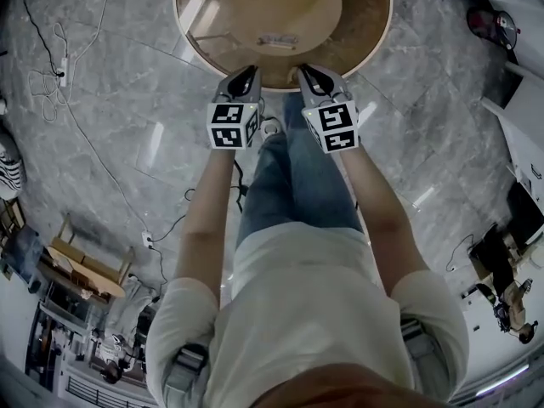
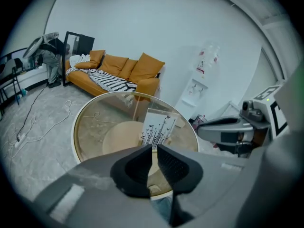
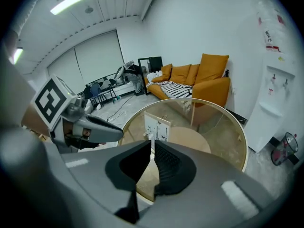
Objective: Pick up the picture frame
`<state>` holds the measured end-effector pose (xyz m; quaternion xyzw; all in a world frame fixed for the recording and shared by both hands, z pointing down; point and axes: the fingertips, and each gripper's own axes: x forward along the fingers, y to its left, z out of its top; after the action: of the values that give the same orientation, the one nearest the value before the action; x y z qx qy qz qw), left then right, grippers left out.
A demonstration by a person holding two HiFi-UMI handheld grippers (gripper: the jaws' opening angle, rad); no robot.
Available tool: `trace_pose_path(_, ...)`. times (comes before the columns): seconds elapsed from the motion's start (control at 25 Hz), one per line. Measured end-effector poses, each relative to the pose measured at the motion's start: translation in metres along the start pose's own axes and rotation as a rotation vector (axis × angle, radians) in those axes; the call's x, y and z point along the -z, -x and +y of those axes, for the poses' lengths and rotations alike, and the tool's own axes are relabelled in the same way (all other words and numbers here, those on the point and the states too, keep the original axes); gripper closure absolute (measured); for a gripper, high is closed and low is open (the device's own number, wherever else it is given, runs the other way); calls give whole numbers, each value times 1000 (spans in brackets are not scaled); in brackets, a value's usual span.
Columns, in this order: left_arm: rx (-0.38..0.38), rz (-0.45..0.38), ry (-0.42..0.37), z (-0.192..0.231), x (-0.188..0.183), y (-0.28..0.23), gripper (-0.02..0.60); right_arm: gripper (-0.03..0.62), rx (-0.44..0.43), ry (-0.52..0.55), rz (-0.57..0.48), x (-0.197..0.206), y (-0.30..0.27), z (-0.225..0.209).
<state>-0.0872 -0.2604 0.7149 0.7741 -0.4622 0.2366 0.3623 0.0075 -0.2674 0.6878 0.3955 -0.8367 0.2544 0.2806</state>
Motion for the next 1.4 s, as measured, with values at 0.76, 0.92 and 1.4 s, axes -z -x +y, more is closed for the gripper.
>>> trace_pose_path(0.76, 35, 145, -184, 38, 30, -98, 394, 405, -26, 18, 147, 51, -102, -38)
trace_pose_path(0.92, 37, 154, -199, 41, 28, -110, 394, 390, -54, 59, 169, 55, -116, -38)
trace_pose_path(1.4, 34, 128, -206, 36, 24, -114, 399, 398, -49, 79, 164, 50, -123, -39)
